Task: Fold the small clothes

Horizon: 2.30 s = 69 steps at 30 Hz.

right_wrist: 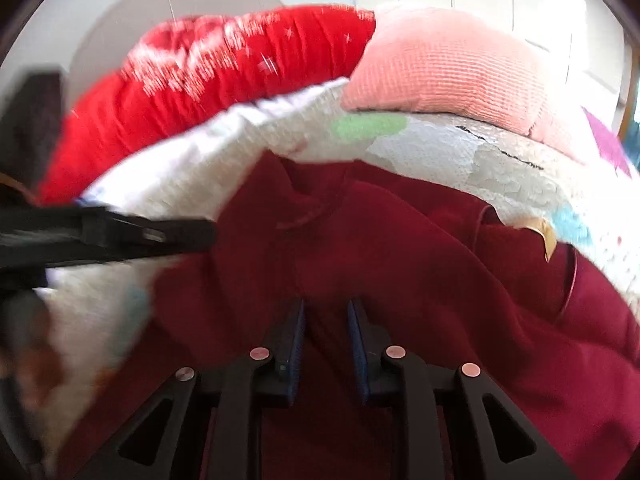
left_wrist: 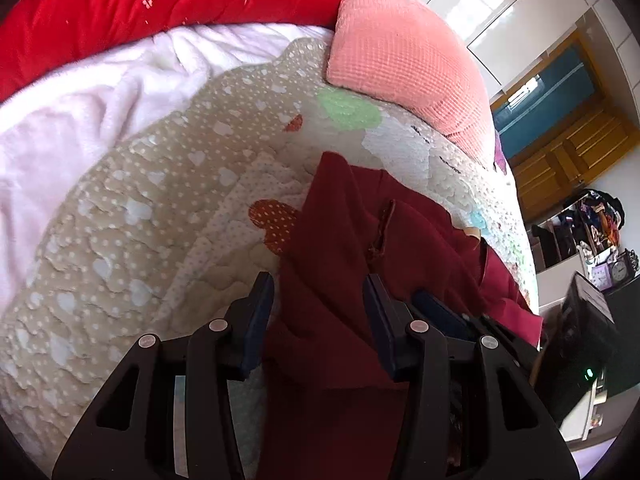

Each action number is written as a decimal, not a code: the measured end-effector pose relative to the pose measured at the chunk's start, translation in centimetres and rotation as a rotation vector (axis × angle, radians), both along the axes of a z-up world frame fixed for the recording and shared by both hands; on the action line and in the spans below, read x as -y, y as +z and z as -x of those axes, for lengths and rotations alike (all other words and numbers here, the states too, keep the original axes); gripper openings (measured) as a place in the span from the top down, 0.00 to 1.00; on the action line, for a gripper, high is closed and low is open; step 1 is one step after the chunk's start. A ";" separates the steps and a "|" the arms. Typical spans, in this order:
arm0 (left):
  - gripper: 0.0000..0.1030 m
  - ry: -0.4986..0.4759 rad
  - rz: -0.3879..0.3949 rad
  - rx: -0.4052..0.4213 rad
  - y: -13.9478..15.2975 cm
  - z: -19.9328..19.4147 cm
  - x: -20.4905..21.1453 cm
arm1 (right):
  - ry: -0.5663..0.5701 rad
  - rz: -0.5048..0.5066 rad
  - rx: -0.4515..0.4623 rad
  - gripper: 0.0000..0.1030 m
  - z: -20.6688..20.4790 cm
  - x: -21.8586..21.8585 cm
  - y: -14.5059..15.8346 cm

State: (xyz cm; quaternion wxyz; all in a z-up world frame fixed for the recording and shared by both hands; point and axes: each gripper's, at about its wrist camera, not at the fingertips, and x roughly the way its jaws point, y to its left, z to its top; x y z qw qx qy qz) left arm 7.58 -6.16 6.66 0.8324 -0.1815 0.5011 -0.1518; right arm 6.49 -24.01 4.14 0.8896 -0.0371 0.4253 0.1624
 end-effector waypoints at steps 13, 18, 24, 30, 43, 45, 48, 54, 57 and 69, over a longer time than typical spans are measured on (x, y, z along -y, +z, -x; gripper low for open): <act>0.55 0.032 0.066 0.064 2.8 1.0 0.1 | 0.090 -0.216 -0.025 0.89 3.6 -1.0 1.9; 0.55 -0.053 0.027 0.110 2.9 1.9 2.8 | 0.006 -0.300 -0.017 0.67 6.3 3.5 3.2; 0.55 -0.114 -0.052 0.076 0.4 2.3 6.3 | -0.338 -0.033 0.047 0.67 8.7 15.4 5.2; 0.54 -0.118 -0.131 0.089 -1.2 2.1 7.9 | -0.577 -0.022 -0.008 0.69 6.5 24.3 1.6; 0.51 -0.139 -0.145 0.114 -0.6 3.7 7.3 | -0.458 -0.022 -0.037 0.67 15.0 20.3 1.4; 0.51 -0.116 -0.097 0.110 0.2 3.8 6.0 | -0.473 -0.095 -0.011 0.64 15.8 21.0 2.5; 0.51 -0.088 -0.081 0.100 1.1 3.8 3.8 | -0.486 -0.206 0.021 0.50 16.3 21.9 3.7; 0.51 -0.162 -0.109 0.095 2.0 7.7 0.6 | -0.353 -0.210 -0.059 0.50 18.7 19.9 4.8; 0.45 -0.182 -0.072 0.028 0.8 10.7 -1.2 | -0.292 -0.189 -0.092 0.49 22.3 18.7 4.3; 0.43 -0.225 -0.128 -0.100 -1.1 23.7 -5.3 | -0.164 -0.282 -0.237 0.44 36.1 15.9 -0.6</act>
